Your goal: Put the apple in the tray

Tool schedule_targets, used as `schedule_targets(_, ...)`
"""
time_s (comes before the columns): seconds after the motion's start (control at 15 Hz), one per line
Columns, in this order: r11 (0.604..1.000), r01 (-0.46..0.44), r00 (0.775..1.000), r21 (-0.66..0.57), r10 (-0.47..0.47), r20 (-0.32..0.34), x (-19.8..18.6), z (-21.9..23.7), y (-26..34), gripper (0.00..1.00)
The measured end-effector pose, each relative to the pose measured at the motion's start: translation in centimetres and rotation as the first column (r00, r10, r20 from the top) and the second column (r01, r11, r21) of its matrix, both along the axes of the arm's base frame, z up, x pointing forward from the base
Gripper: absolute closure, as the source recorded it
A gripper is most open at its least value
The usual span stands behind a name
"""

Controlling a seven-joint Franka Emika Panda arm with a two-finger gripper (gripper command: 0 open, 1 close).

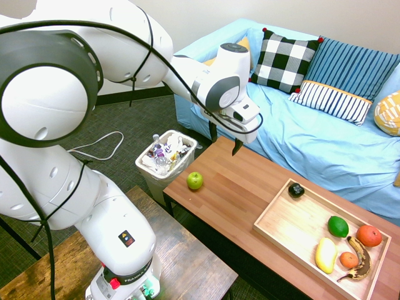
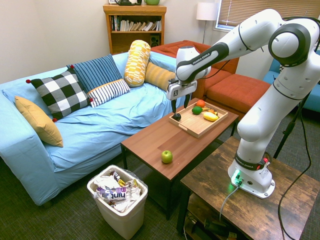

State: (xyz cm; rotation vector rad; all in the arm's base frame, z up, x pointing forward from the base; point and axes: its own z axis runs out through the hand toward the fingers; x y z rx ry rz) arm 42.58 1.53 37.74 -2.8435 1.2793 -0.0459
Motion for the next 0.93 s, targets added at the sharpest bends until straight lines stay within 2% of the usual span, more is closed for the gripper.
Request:
schedule_targets(0.13, 1.000, -0.011, 1.000, 0.000, 0.011, 0.006, 0.2, 0.0, 0.0, 0.00)
schedule_targets(0.27, 1.000, -0.020, 1.000, 0.006, 0.020, -0.016, 0.6, -1.0, 0.1, 0.00)
schedule_targets(0.6, 0.995, -0.094, 0.989, 0.028, 0.096, -0.109, 3.7, -5.4, 4.7, 0.00)
schedule_targets(0.93, 0.992, -0.121, 0.972, 0.031, 0.124, -0.200, 6.8, -11.0, 8.9, 0.00)
